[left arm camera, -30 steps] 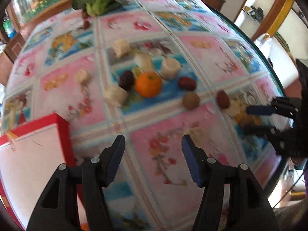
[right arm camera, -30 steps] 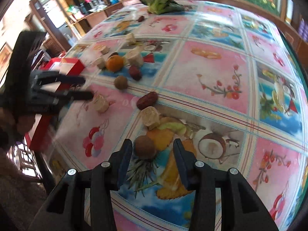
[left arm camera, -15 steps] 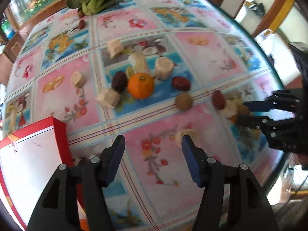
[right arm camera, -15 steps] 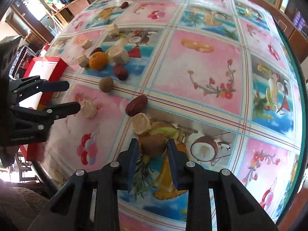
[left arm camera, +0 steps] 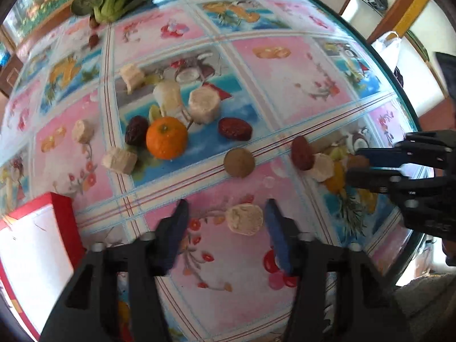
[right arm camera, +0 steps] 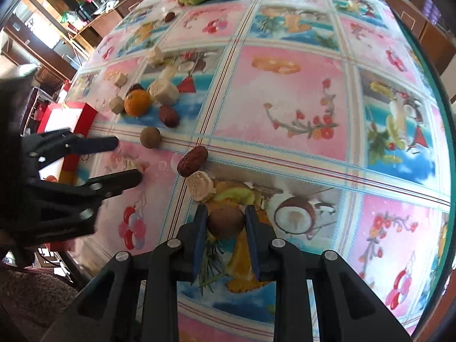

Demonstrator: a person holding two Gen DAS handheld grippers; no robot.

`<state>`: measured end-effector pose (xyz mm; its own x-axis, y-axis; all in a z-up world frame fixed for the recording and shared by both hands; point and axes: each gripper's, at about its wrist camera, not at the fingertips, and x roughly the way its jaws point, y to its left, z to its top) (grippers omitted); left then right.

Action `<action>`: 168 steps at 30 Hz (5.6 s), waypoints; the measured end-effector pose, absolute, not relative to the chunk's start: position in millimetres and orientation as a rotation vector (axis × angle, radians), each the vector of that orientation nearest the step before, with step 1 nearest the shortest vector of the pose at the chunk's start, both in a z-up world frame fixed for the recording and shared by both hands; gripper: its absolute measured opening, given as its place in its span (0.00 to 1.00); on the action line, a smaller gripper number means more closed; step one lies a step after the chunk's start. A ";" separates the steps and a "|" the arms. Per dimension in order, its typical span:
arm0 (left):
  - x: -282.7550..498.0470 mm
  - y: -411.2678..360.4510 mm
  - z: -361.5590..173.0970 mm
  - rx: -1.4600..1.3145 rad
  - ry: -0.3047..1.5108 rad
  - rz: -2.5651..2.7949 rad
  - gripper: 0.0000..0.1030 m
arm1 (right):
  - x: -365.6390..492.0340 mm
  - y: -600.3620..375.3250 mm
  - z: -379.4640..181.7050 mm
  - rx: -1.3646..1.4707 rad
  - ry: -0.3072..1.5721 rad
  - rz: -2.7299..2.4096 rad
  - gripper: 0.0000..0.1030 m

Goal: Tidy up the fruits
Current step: 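Grasp a brown kiwi with the right tool while the left tool grasps a tan round fruit, then carry both fruits into the white tray and open both tools, then grasp a red date with the right tool while the left tool reaches for a brown kiwi, then close the left tool on the kiwi, carry both fruits into the tray and release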

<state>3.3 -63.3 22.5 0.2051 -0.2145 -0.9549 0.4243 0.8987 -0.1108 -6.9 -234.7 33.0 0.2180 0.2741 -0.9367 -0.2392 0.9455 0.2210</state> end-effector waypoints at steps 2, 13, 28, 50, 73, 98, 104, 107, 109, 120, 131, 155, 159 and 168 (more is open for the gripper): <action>-0.2 -63.6 23.2 0.226 1.254 -0.443 0.39 | -9.8 -235.7 39.9 0.028 1.292 0.352 0.25; -22.7 -33.0 51.8 0.183 1.190 -0.483 0.27 | -28.7 -207.6 74.3 0.014 1.208 0.359 0.25; -91.0 155.9 75.0 -0.006 1.218 0.038 0.27 | -9.2 -13.0 82.7 -0.154 1.121 0.789 0.24; -131.3 231.9 27.9 -0.191 1.294 0.398 0.28 | -28.3 142.7 25.2 -0.472 1.191 0.933 0.25; -38.2 31.3 73.2 0.251 1.082 -0.277 0.33 | -7.9 -159.7 54.4 -0.088 1.089 0.306 0.29; 17.6 -46.2 38.8 0.136 1.183 -0.399 0.33 | 6.5 -210.1 24.4 0.125 1.202 0.205 0.24; 18.9 -68.4 36.0 0.141 1.189 -0.439 0.32 | -3.8 -232.9 23.8 0.162 1.201 0.193 0.24; 20.7 -72.9 34.3 0.130 1.194 -0.439 0.32 | -6.7 -239.0 24.2 0.178 1.205 0.188 0.24; 20.7 -73.7 36.5 0.108 1.208 -0.444 0.33 | -7.8 -240.4 24.3 0.183 1.204 0.189 0.24; 20.2 -76.3 22.9 0.072 1.249 -0.414 0.33 | -9.4 -241.5 23.4 0.164 1.190 0.209 0.25; 16.6 -79.8 19.3 0.017 1.238 -0.333 0.23 | -5.3 -244.1 23.0 0.090 1.211 0.346 0.24; -86.5 185.1 73.3 -0.129 1.148 0.120 0.23 | 19.7 39.5 90.7 -0.170 1.104 0.751 0.24; -103.4 213.4 67.7 -0.130 1.143 0.185 0.23 | 15.6 91.6 78.4 -0.253 1.119 0.786 0.24; -112.9 244.7 45.3 -0.132 1.217 0.283 0.23 | -10.3 150.8 49.4 -0.413 1.182 0.803 0.25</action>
<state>-112.9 244.7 45.3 0.3170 0.1438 -0.9375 -0.2842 0.9574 0.0508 -10.3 150.8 49.4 0.1540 0.3357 -0.9293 -0.7402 0.6622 0.1166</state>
